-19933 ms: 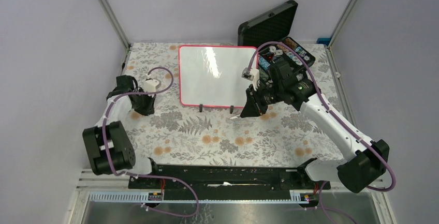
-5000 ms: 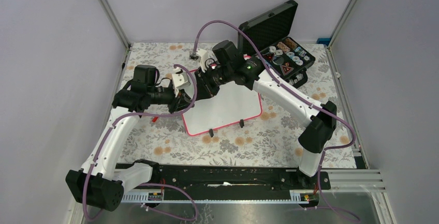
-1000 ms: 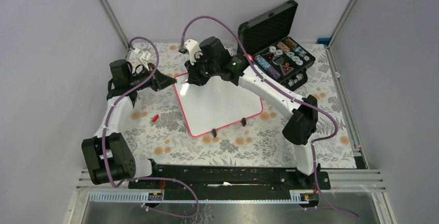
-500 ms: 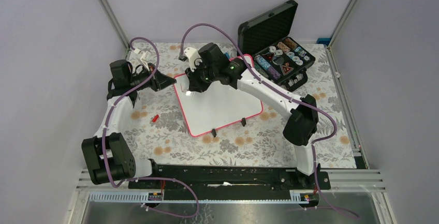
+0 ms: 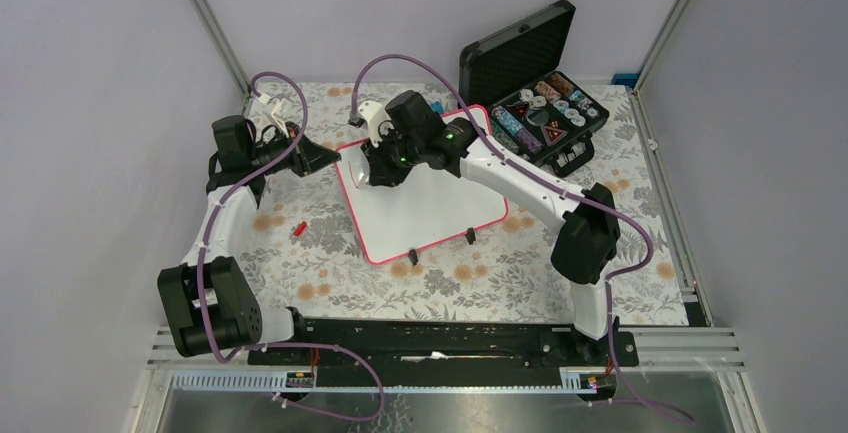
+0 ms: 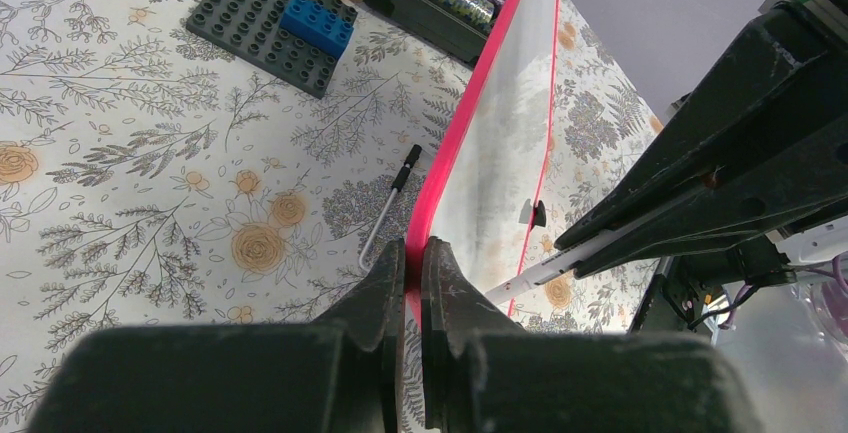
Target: Write a sentence on the whiteboard
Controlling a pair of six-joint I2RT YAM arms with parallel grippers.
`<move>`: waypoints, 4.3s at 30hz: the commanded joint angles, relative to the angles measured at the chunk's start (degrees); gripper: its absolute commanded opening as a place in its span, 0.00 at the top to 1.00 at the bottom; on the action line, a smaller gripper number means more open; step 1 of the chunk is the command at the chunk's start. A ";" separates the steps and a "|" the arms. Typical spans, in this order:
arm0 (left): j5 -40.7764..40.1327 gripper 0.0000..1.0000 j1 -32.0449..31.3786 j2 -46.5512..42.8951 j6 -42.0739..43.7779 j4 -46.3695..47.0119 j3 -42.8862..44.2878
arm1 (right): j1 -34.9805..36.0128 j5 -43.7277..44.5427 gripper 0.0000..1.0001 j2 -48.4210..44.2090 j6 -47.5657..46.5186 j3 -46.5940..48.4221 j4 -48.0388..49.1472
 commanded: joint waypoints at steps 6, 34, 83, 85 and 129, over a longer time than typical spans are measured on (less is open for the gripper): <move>-0.20 1.00 -0.50 -1.60 2.52 1.61 -0.81 | -0.13 -2.93 1.00 -4.57 1.41 2.76 1.12; -0.24 1.00 -0.81 -1.70 2.72 1.59 -0.80 | -3.22 1.03 1.00 -1.09 2.84 6.76 1.11; -0.59 1.00 -0.92 -1.67 2.88 1.61 -0.85 | -0.46 1.86 1.00 -1.82 0.83 2.35 0.15; -0.60 1.00 -0.98 -1.76 2.92 1.61 -0.89 | -0.57 1.86 1.00 -2.44 0.91 1.46 0.13; -0.21 1.00 -0.96 -2.11 3.14 1.57 -1.24 | -3.13 -2.18 1.00 -2.99 0.76 2.18 0.69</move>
